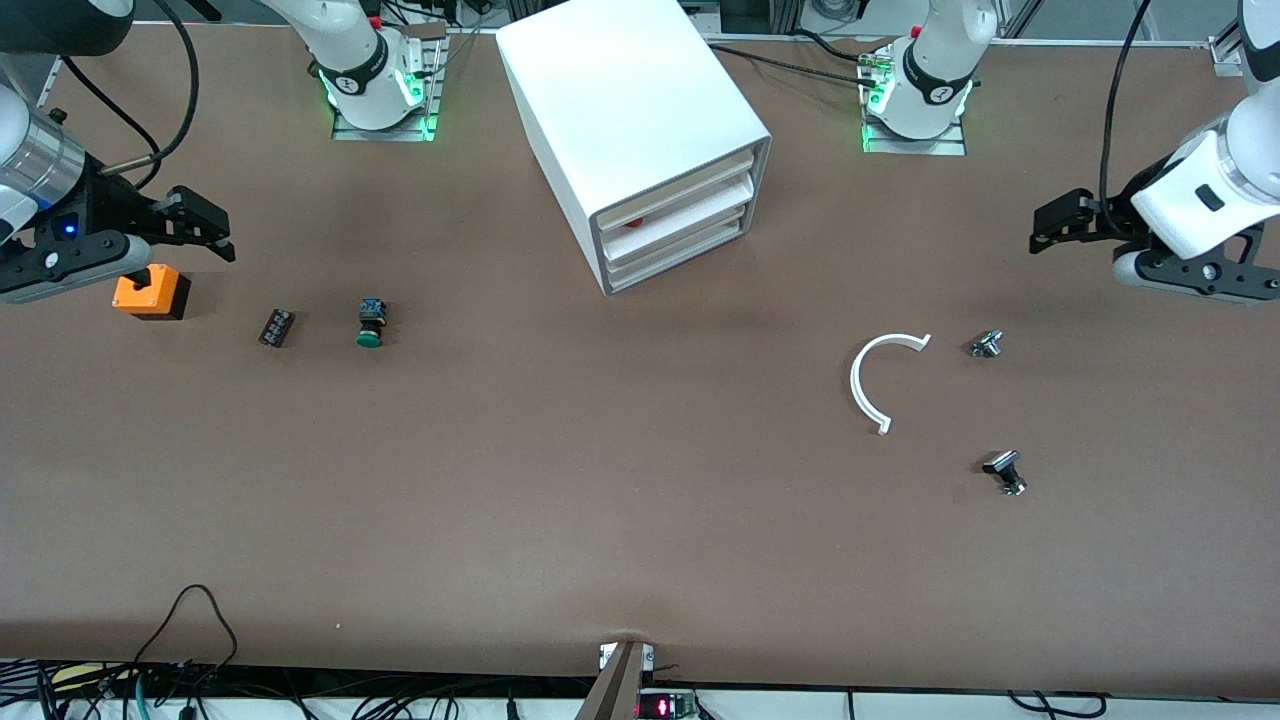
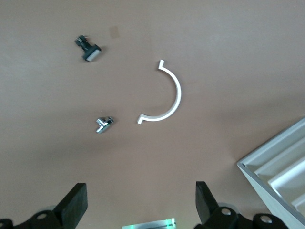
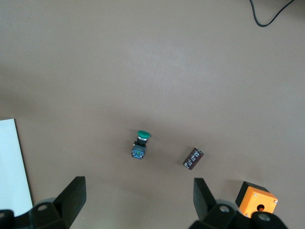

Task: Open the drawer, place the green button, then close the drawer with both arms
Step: 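Move the left gripper toward the white cabinet's drawer handle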

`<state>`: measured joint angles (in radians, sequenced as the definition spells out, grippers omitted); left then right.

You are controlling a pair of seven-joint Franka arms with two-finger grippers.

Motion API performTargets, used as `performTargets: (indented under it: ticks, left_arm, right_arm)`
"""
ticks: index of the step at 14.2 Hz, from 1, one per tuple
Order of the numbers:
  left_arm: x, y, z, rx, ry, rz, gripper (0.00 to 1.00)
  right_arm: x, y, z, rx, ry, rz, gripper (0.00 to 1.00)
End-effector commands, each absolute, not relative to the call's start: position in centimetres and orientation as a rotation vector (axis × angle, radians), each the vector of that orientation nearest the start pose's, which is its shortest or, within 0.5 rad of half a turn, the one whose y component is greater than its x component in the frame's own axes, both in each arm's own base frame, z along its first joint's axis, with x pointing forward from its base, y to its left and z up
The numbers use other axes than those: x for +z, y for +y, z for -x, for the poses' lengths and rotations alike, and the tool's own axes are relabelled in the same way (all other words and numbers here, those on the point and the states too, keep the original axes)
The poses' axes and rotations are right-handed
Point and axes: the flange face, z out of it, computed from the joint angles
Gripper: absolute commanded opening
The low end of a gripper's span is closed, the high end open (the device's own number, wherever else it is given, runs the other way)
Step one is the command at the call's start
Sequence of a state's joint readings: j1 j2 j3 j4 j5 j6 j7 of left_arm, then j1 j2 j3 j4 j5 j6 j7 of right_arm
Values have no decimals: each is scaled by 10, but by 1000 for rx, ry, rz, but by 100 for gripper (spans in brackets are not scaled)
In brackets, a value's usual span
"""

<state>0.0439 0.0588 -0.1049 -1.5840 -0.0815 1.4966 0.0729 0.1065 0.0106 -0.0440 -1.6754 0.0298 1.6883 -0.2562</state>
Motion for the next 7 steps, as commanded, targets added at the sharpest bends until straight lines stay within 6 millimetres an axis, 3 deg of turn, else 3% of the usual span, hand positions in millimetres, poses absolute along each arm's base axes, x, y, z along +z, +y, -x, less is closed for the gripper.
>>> performTargets:
  ticks: [1, 2, 6, 7]
  left_arm:
    - [569, -52, -564, 295, 248, 3284, 100]
    - [564, -58, -565, 315, 261, 3302, 100]
    - [536, -121, -569, 415, 412, 3327, 100]
    - [528, -128, -572, 447, 402, 3363, 100]
  right_arm:
    - [585, 38, -565, 2, -503, 3083, 100]
    - [585, 38, -565, 2, -503, 3083, 100]
    - [585, 38, -565, 2, -503, 3083, 100]
    - [585, 38, -565, 2, -503, 3083, 100]
